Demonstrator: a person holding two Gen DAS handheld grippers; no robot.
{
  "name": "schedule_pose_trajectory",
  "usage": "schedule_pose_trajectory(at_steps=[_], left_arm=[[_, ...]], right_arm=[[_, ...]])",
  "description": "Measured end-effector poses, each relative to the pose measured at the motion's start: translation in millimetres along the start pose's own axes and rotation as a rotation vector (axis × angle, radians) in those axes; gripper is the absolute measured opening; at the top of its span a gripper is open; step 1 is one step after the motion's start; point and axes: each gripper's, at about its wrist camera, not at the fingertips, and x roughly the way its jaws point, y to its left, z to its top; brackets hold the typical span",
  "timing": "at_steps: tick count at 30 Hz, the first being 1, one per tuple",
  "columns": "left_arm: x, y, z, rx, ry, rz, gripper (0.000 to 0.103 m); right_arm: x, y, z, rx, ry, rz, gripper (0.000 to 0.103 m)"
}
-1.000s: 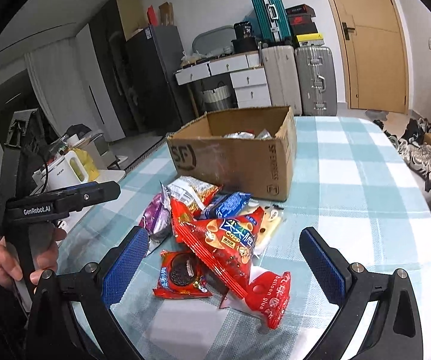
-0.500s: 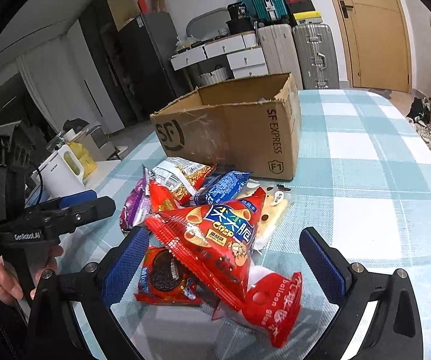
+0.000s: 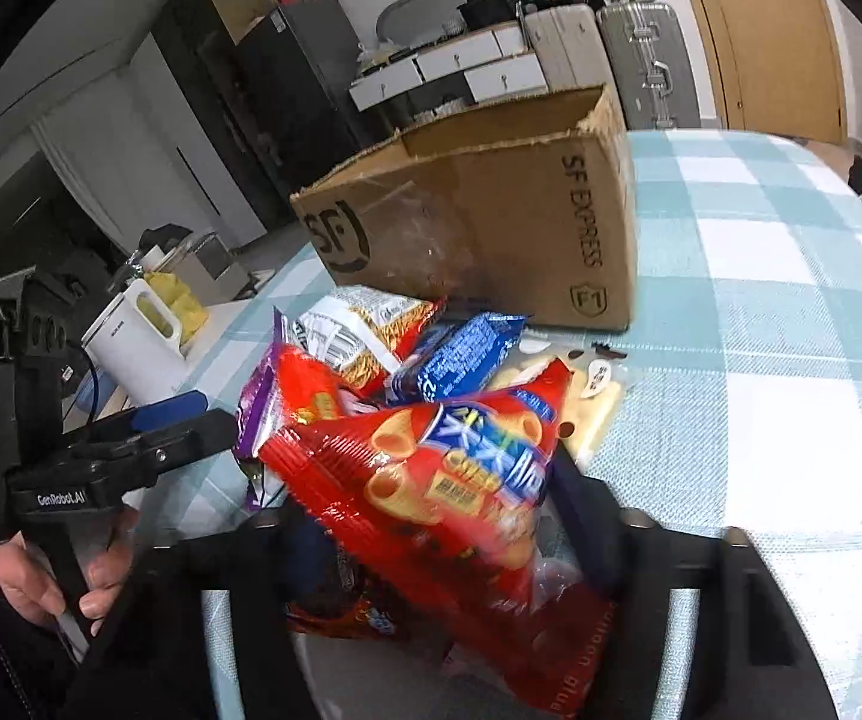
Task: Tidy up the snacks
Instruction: 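Grasp the red Crisp bag with right gripper while left grasps purple candy bag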
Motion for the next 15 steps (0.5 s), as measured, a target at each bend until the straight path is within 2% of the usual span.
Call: schedule_pose_trajectory(at_steps=[4,15], left_arm=[[1,4,0,-0.011,0.002,0.000,0.102],[-3,5,1,-0.020,0.004,-0.003,0.102]], right_arm=[[0,-3,-1,0.009,0.002,0.033,0.047],[-18,-5,-5,0.042,-0.045,0.058,0.045]])
